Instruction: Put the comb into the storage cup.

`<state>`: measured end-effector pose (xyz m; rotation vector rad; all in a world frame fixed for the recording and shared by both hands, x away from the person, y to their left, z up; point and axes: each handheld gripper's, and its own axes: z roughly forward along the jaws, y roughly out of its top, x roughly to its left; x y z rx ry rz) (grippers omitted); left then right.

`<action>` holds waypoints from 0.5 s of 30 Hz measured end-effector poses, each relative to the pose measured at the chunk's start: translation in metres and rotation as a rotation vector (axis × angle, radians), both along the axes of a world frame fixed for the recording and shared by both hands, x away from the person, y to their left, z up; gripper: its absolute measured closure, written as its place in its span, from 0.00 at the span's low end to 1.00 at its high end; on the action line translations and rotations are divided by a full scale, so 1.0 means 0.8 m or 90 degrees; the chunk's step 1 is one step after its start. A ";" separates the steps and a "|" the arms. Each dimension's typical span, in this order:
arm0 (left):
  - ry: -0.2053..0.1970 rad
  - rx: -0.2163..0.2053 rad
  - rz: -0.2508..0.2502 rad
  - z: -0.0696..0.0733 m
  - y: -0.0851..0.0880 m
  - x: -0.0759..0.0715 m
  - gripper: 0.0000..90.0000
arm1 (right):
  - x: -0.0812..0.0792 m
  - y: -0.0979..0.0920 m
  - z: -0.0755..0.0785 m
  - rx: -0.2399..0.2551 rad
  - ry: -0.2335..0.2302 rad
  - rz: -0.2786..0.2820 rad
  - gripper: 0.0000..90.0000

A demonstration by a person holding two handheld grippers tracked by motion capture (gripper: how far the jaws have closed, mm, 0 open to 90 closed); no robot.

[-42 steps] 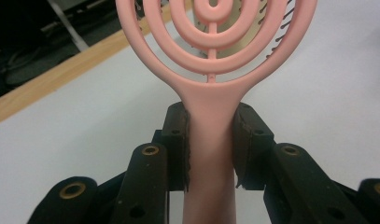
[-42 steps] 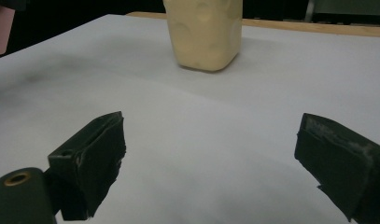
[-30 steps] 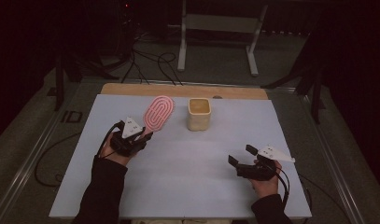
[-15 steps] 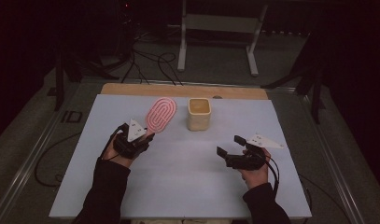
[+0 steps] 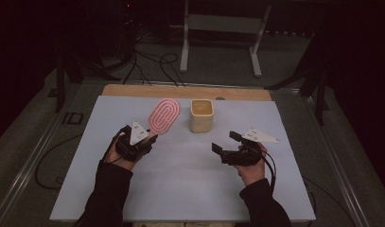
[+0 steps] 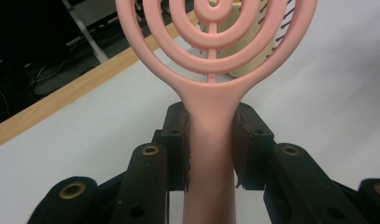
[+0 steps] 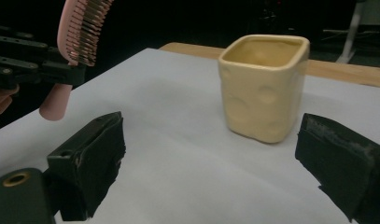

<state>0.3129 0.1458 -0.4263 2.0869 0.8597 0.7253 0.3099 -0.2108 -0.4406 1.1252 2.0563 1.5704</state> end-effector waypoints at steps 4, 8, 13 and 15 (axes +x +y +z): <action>0.001 -0.006 0.000 0.000 0.000 0.000 0.78 | 0.001 0.006 0.004 -0.001 -0.002 0.007 0.09; 0.000 -0.005 -0.002 0.000 -0.001 -0.001 0.78 | 0.003 0.011 0.006 -0.006 0.001 0.010 0.09; -0.001 -0.005 -0.003 0.000 -0.002 -0.001 0.78 | 0.006 0.018 0.016 -0.001 -0.004 0.012 0.09; -0.001 -0.004 -0.003 0.000 -0.002 -0.001 0.78 | 0.007 0.022 0.019 0.001 -0.006 0.012 0.09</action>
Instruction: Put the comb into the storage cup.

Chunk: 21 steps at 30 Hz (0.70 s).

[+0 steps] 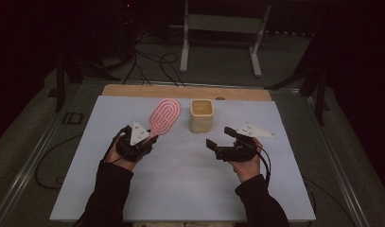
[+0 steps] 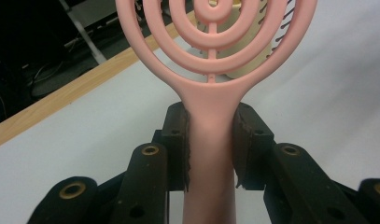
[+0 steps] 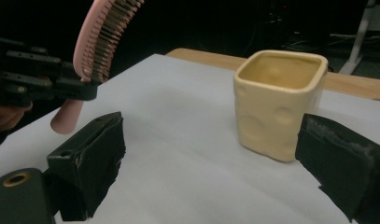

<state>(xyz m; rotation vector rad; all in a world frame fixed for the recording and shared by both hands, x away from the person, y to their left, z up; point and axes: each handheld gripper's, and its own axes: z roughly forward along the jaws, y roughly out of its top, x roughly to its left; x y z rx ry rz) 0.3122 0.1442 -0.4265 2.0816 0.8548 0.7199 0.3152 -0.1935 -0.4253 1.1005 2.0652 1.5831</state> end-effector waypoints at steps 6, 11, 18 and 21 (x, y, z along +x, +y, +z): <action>0.000 0.000 -0.002 -0.002 -0.002 0.000 0.78 | 0.002 0.015 0.005 -0.003 0.006 0.007 0.08; 0.001 0.001 -0.005 -0.003 -0.003 0.000 0.78 | 0.004 0.028 0.009 -0.004 0.004 0.018 0.08; -0.003 -0.004 -0.002 -0.002 -0.004 -0.001 0.78 | 0.008 0.041 0.015 0.001 0.005 0.031 0.08; -0.004 -0.004 0.000 -0.002 -0.004 -0.001 0.78 | 0.008 0.045 0.016 -0.002 0.004 0.035 0.08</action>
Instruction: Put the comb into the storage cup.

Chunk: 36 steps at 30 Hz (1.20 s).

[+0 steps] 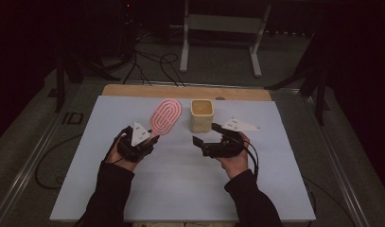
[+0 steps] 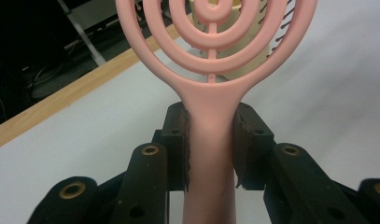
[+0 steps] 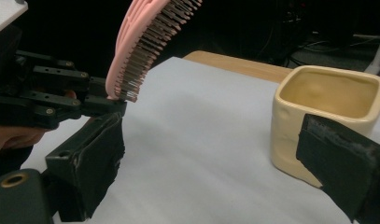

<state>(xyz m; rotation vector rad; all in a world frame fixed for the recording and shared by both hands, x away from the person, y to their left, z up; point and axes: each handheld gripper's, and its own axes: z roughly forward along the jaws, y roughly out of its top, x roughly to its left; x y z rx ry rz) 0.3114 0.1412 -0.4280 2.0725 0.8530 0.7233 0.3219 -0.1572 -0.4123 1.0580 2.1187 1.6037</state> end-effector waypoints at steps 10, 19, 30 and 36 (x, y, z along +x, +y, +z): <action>0.000 -0.002 0.001 -0.002 -0.001 0.001 0.78 | 0.005 0.010 0.004 0.018 0.010 0.007 0.08; -0.002 0.000 0.001 -0.002 -0.001 0.001 0.78 | 0.010 0.022 0.009 0.022 0.013 0.017 0.08; -0.003 -0.002 0.002 -0.003 -0.002 0.001 0.78 | 0.017 0.034 0.015 0.020 0.017 0.026 0.08; -0.004 -0.002 0.000 -0.003 -0.003 0.000 0.78 | 0.021 0.043 0.018 0.025 0.016 0.030 0.08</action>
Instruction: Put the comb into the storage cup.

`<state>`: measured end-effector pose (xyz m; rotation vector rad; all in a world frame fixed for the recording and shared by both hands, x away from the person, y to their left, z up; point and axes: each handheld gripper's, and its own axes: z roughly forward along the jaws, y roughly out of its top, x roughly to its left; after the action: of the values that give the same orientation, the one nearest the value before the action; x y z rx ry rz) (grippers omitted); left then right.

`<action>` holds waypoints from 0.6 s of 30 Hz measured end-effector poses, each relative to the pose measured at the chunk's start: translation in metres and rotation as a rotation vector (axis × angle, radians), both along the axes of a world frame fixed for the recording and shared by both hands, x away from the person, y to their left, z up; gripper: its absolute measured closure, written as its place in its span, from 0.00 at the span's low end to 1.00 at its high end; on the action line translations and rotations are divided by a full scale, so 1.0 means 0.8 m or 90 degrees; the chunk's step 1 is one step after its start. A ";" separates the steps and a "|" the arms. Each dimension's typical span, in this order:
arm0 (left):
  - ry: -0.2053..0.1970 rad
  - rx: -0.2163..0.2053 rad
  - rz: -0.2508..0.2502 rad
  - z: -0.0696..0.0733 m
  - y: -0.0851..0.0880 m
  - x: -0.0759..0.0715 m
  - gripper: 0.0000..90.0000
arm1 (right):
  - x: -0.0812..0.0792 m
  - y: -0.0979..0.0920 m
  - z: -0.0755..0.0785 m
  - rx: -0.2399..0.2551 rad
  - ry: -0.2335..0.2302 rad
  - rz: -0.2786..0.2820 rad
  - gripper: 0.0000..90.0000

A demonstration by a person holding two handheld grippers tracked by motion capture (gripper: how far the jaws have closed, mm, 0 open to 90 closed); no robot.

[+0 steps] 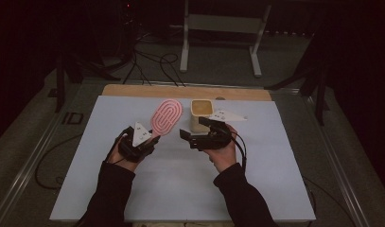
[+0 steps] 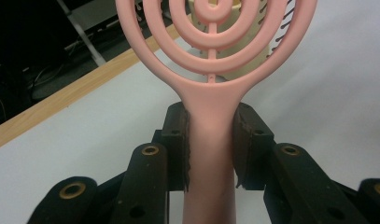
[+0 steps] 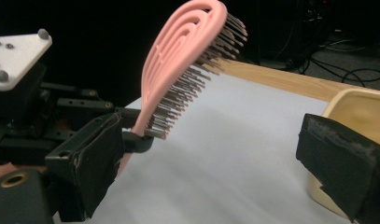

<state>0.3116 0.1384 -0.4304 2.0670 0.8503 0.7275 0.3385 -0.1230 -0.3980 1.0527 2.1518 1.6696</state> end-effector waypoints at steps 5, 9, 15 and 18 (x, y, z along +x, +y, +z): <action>-0.002 0.000 -0.003 0.001 -0.001 -0.001 0.78 | 0.005 0.005 0.002 0.009 0.006 0.003 0.08; -0.006 0.003 -0.008 0.001 -0.003 -0.001 0.78 | 0.008 0.010 0.003 0.010 0.009 0.010 0.08; -0.005 0.004 -0.011 0.001 -0.005 -0.003 0.78 | 0.012 0.018 0.009 0.013 0.008 0.012 0.08; -0.009 0.001 -0.012 0.002 -0.005 -0.003 0.78 | 0.014 0.023 0.011 0.012 0.007 0.014 0.08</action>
<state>0.3088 0.1343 -0.4285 2.0666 0.8225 0.7315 0.3499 -0.1042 -0.3893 1.0500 2.1660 1.7002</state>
